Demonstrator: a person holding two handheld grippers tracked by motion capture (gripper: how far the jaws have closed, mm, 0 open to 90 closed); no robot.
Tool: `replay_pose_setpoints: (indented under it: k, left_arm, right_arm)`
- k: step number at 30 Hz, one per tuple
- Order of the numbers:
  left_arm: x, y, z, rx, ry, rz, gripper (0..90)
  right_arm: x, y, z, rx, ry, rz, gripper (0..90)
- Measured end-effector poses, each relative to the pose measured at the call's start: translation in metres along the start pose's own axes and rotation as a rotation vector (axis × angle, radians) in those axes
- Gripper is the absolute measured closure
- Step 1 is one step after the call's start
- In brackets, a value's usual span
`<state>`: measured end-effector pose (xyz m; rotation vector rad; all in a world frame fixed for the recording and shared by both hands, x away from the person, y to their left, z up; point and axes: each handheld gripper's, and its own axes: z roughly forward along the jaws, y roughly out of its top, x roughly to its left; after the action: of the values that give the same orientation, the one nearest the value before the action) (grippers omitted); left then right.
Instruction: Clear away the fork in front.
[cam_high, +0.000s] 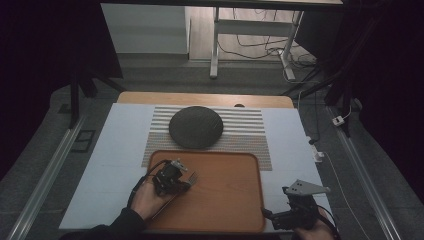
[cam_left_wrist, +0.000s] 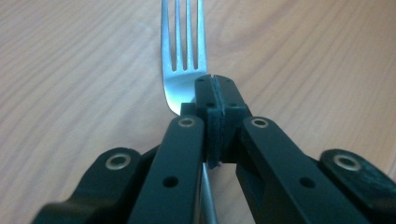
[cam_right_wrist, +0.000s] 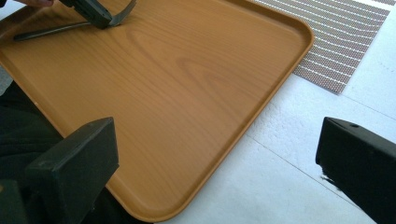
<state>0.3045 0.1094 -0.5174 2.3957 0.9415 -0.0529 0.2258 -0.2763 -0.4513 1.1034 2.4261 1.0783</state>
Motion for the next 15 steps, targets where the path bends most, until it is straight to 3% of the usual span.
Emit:
replay_pose_setpoints:
  k: [15]
  left_arm:
    - [0.032,-0.011,-0.015,-0.004,0.049,-0.115,88.3]
  right_arm:
    - [-0.001,0.0,0.0,0.001,0.008,0.004,0.0]
